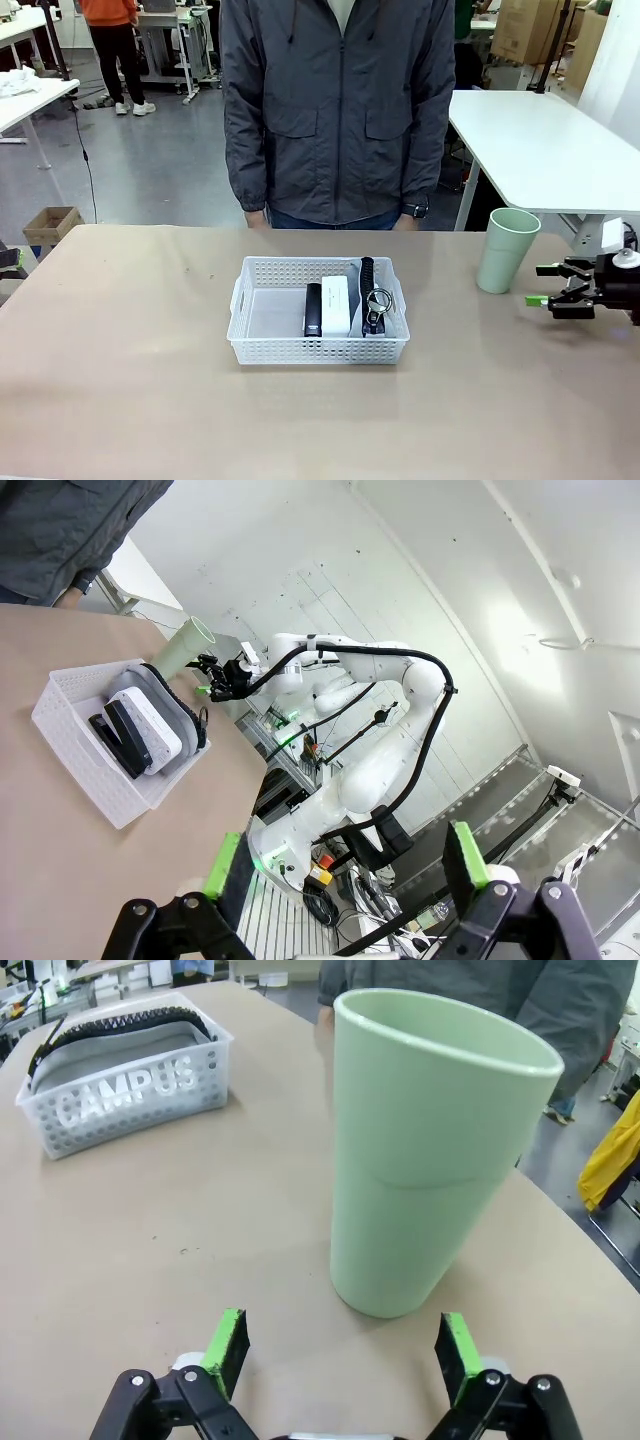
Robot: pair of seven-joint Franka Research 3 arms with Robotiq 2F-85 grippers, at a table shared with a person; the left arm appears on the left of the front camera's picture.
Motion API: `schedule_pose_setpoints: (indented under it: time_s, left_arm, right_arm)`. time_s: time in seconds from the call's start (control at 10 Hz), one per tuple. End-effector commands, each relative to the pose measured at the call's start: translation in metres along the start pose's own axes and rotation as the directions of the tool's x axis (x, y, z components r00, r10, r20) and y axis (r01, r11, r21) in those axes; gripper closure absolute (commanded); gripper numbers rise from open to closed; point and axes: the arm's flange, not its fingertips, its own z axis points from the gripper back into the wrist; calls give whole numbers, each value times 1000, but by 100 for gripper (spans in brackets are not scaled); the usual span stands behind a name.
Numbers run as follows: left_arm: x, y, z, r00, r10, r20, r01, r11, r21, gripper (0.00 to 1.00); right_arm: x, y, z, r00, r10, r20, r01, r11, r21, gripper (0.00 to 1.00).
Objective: Efficiently arrange items inside the basket to fit them all.
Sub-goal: Pick up the Reusable plastic cup and place it inside the Organizing basket.
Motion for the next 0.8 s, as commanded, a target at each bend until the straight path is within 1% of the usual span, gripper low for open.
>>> schedule_pose_setpoints:
  time_s: [0.0,0.2,0.4,0.7]
  left_arm:
    - [-7,-8,-13,1000,11,22,-11,1000,1,0]
    - [-7,-8,-13,1000,11,22,-11,1000,1,0]
    - [-7,-8,-13,1000,11,22,-11,1000,1,0]
    - [-7,-8,-13,1000,11,22,-11,1000,1,0]
  right_arm:
    - [-9,-5,-16,996,83,35,-83,997,-9,0]
    - [-14,-9,-25,996,68,55,-67,998,-14,0]
    - [-21,-12,-39,996,35,86,-37,999,16,0]
    - [-25,-13,-53,996,12,86,-15,999,38,0]
